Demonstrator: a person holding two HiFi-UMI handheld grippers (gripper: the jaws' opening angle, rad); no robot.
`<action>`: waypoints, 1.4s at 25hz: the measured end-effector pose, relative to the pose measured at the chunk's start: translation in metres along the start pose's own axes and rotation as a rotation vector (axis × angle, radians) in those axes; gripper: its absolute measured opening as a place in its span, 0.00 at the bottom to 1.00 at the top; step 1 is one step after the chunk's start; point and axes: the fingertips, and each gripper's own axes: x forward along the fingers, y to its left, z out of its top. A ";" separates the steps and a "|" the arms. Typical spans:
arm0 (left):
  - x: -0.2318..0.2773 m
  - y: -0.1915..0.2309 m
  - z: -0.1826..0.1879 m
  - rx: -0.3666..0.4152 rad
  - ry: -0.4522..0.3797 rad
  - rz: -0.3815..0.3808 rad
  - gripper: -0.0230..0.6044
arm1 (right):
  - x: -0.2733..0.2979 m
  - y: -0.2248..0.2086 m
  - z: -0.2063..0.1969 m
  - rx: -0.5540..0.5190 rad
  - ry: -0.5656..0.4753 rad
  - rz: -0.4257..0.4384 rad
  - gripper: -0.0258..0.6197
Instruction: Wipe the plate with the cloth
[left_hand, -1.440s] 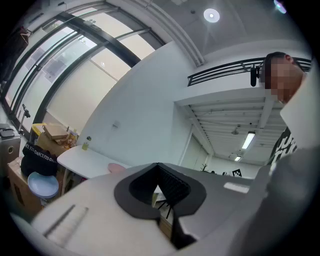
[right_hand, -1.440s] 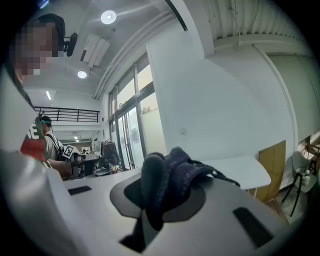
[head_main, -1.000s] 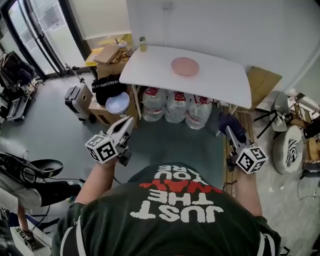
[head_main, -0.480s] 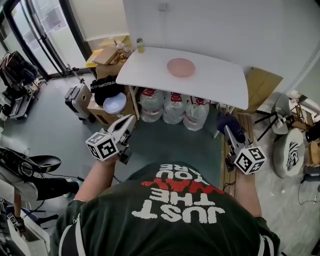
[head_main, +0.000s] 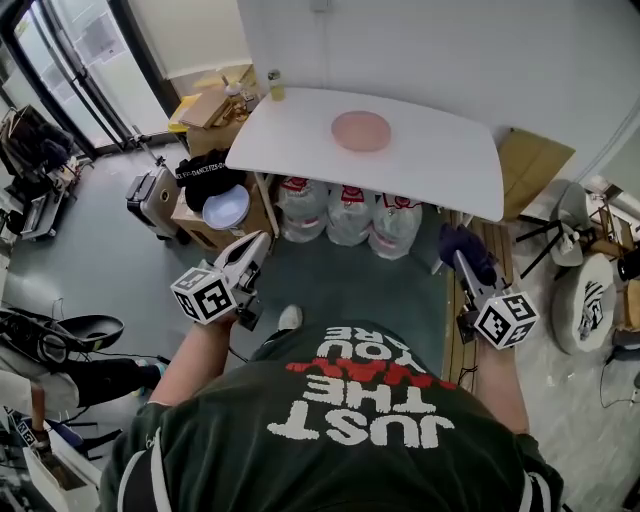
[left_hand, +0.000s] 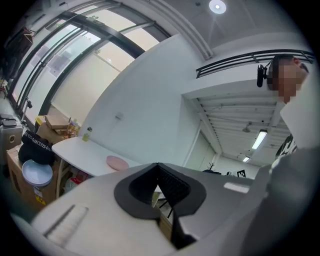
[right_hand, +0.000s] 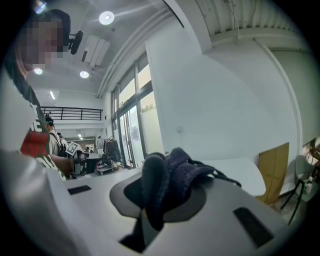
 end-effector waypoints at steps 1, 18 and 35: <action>0.007 0.012 0.002 -0.007 0.003 -0.003 0.03 | 0.012 -0.002 0.000 -0.001 0.006 -0.004 0.09; 0.263 0.312 0.113 -0.020 0.182 -0.266 0.03 | 0.353 -0.095 0.062 0.008 -0.012 -0.209 0.09; 0.471 0.399 0.027 -0.039 0.484 -0.115 0.03 | 0.471 -0.257 0.041 0.080 0.103 -0.136 0.09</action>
